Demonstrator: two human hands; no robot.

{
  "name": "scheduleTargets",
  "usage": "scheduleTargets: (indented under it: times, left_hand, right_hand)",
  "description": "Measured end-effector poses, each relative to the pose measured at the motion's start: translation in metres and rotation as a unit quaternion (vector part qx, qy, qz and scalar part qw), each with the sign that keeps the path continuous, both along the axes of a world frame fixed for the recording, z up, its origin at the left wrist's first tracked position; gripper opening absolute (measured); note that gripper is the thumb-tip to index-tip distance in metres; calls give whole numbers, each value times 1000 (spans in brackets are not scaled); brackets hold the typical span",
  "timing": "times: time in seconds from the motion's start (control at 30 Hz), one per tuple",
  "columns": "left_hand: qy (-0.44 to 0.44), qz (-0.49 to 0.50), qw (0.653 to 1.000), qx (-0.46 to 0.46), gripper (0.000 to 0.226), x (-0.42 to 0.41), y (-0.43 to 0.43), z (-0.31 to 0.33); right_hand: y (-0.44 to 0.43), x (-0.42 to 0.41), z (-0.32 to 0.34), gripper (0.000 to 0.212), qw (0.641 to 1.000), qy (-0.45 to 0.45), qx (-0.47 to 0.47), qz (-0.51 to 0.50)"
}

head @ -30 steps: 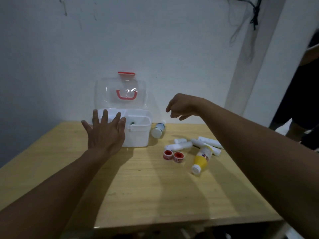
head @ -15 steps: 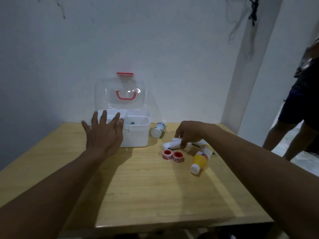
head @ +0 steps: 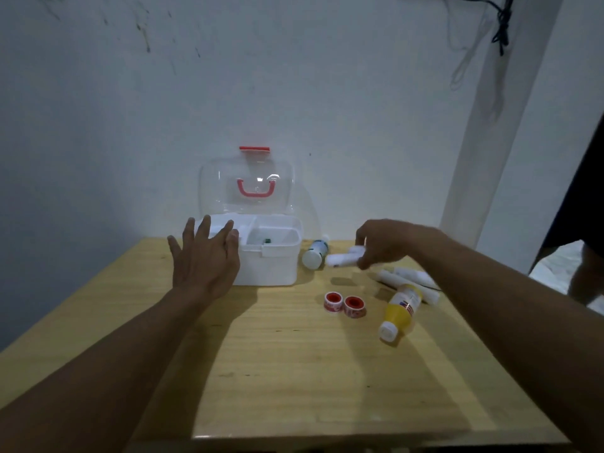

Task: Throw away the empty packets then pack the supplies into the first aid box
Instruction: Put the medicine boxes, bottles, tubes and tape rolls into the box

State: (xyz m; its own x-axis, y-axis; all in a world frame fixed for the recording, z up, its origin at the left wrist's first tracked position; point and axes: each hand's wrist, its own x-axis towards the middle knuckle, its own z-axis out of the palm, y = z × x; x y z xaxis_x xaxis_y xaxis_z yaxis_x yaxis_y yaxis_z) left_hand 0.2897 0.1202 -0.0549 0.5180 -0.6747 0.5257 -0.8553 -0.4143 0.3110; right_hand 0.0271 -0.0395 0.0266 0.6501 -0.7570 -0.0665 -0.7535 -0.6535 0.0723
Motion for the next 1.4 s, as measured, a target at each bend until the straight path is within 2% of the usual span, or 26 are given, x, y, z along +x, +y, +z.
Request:
scheduleTargets:
  times: [0.1, 0.2, 0.3, 0.43, 0.63, 0.77, 1.03, 1.4]
  left_hand:
    - [0, -2, 1000, -1, 61, 2, 0, 0]
    - [7, -17, 999, -39, 62, 6, 2, 2]
    - [-1, -22, 1000, -18, 65, 11, 2, -1]
    - [4, -23, 1000, -18, 62, 13, 1, -5]
    - [9, -22, 999, -31, 63, 12, 1, -7]
    - [9, -20, 999, -40, 62, 12, 0, -8]
    - [5, -22, 999, -45, 57, 16, -3, -10]
    - [12, -31, 998, -55, 57, 14, 0, -8]
  right_hand:
    - [3, 6, 32, 45, 999, -49, -2, 10]
    - [7, 26, 53, 39, 994, -107, 28, 19]
    - [15, 58, 63, 38, 991, -123, 30, 46]
    - [22, 99, 63, 39, 995, -82, 18, 58]
    - [22, 143, 53, 55, 998, 6, 51, 33]
    - [26, 161, 50, 50, 993, 33, 108, 25]
    - [35, 172, 45, 32, 975, -21, 219, 37]
    - [40, 157, 28, 34, 942, -120, 314, 20]
